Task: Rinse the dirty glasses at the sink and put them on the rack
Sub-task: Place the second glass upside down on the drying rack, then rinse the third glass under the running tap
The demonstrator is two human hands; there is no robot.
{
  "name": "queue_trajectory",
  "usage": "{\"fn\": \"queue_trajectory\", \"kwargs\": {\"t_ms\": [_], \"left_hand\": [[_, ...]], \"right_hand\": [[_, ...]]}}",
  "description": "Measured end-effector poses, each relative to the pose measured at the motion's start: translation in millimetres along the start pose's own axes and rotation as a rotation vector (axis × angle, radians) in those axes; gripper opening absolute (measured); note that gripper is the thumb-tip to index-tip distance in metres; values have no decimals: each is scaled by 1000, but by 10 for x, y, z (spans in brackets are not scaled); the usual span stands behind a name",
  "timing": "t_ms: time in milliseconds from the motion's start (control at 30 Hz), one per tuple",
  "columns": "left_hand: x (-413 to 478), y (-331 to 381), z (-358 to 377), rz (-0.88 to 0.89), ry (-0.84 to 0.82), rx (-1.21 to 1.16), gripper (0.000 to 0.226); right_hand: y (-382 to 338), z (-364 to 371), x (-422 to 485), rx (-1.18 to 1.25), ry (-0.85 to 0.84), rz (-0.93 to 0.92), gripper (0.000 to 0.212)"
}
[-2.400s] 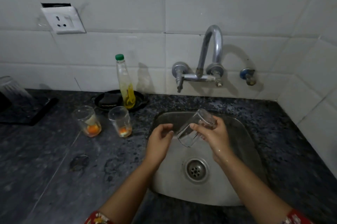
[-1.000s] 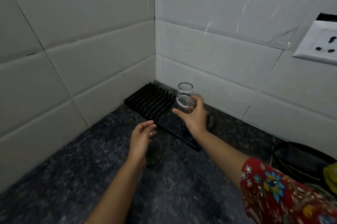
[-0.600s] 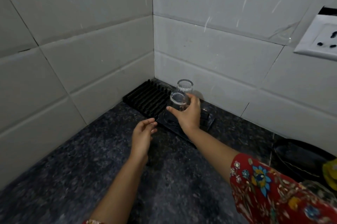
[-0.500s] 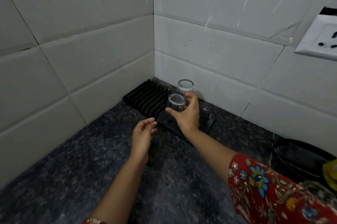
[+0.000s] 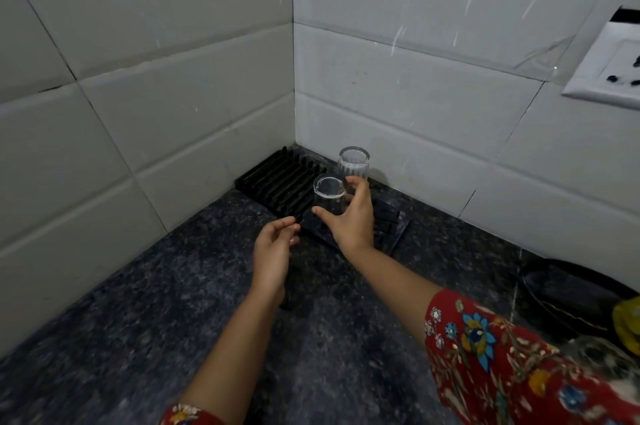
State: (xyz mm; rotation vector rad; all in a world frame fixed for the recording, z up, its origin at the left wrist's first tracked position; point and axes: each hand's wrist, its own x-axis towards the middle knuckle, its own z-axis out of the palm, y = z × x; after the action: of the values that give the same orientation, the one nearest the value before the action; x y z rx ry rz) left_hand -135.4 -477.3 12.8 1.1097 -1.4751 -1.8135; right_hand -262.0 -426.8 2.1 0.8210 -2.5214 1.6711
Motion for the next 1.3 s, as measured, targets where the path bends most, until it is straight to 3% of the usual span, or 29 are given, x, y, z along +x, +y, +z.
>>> {"fn": "queue_trajectory", "kwargs": {"t_ms": [167,267,400,433,600,800,900,1000,1100,1200,1300], "left_hand": [[-38,23,29,30,-3,-9,19],[-157,94,104,70,11,-41,18],[-571,249,390,148,-29,-85,19],[-721,286,494,176,-67,-88,19],[-1601,317,1052,215,-309,-97,21],[-2486,78,1499,201,-553,-49,20],[-2769,-118,1613,191,-610,-17,19],[-2945,-307,1652,157,-656,40,18],[-3064,-447,1677,99,-703,85,18],[-3132,-539,1685,55,-739,121,16],[-3158,-611,1687,35,-763,159,16]], "right_hand": [[-34,-72,-21,-21,-55,18,75],[-107,-264,-90,29,-47,128,70],[-345,-901,-341,408,23,342,10],[-407,-1124,-437,505,24,375,7],[-505,-2255,-993,675,-22,425,12],[-282,-3301,-1628,536,5,401,14],[-77,-3691,-1902,414,134,344,17],[211,-4009,-2167,233,371,252,17],[665,-4195,-2332,47,485,322,45],[1126,-4161,-2307,-27,337,465,88],[1310,-4010,-2217,87,261,555,93]]}}
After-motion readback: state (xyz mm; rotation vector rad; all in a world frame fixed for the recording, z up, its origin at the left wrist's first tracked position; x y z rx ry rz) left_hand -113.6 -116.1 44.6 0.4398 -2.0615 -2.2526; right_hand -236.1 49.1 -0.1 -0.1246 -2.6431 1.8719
